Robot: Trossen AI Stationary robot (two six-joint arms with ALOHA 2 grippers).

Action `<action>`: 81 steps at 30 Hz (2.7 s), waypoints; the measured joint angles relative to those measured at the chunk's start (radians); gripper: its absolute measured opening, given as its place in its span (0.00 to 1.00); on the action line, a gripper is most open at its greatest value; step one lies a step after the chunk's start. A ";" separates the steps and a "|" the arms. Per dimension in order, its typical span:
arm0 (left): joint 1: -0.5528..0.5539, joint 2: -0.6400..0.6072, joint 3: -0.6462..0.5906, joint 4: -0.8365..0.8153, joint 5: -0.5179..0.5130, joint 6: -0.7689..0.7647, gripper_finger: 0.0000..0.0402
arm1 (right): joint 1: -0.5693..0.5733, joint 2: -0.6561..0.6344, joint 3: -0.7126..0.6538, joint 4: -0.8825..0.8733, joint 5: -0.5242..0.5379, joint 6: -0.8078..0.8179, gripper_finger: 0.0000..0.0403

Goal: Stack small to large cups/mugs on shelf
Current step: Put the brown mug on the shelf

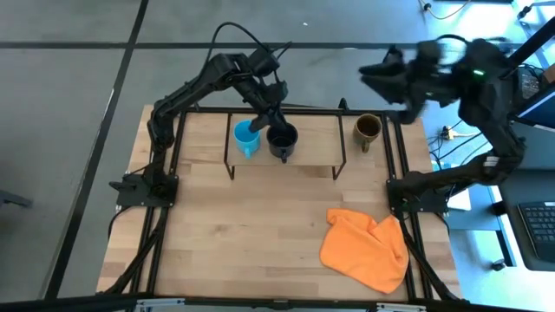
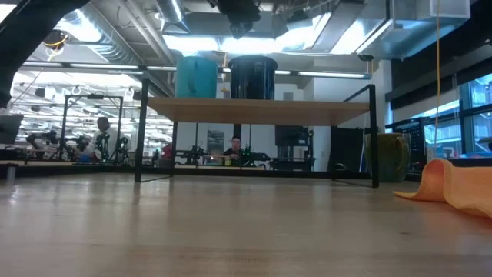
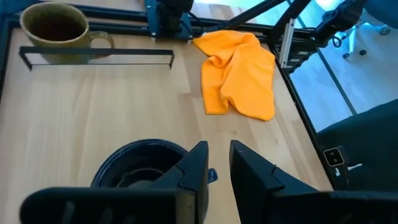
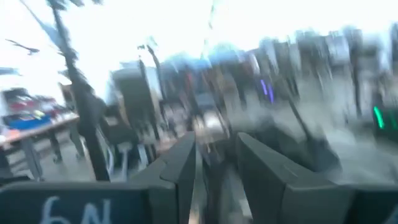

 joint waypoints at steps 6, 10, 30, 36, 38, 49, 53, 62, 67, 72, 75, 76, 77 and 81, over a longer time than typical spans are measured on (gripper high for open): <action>-0.013 0.000 0.000 0.000 0.017 0.000 0.15 | 0.203 -0.018 -0.035 -0.110 0.143 0.054 0.29; -0.017 0.000 0.000 -0.001 0.034 -0.001 0.15 | 0.383 -0.022 -0.164 -0.358 0.386 0.255 0.29; -0.025 0.000 0.000 -0.017 0.084 0.016 0.15 | 0.515 -0.167 -0.442 -0.519 0.827 0.591 0.29; -0.025 0.000 0.000 -0.017 0.084 0.023 0.15 | 0.259 -0.274 -0.614 -0.140 0.382 0.460 0.23; -0.025 0.000 0.000 -0.018 0.084 0.023 0.15 | 0.189 -0.274 -0.685 -0.020 0.275 0.450 0.19; -0.025 0.000 0.000 -0.044 0.073 0.015 0.15 | -0.240 -0.093 -0.812 0.367 -0.034 0.323 0.13; -0.026 0.000 0.000 -0.045 0.047 -0.004 0.15 | -0.408 -0.046 -0.597 0.025 0.027 0.079 0.18; -0.023 0.000 0.000 -0.048 -0.063 -0.011 0.15 | -0.593 0.166 -0.075 -0.863 0.299 -0.171 0.30; -0.017 0.001 0.000 -0.028 -0.066 -0.007 0.15 | -0.612 0.244 -0.084 -1.087 0.351 -0.044 0.35; -0.016 0.001 0.000 -0.026 -0.070 -0.004 0.15 | -0.613 0.277 -0.177 -1.068 0.363 0.072 0.36; -0.016 0.001 0.000 -0.026 -0.083 -0.003 0.15 | -0.613 0.285 -0.229 -1.064 0.378 0.099 0.36; -0.015 0.001 0.000 -0.026 -0.085 -0.003 0.15 | -0.613 0.289 -0.252 -1.063 0.395 0.115 0.36; -0.015 0.001 0.000 -0.026 -0.088 -0.003 0.15 | -0.613 0.291 -0.277 -1.063 0.409 0.123 0.36; -0.015 0.001 0.000 -0.026 -0.108 -0.002 0.15 | -0.613 0.267 -0.400 -1.076 0.416 0.172 0.36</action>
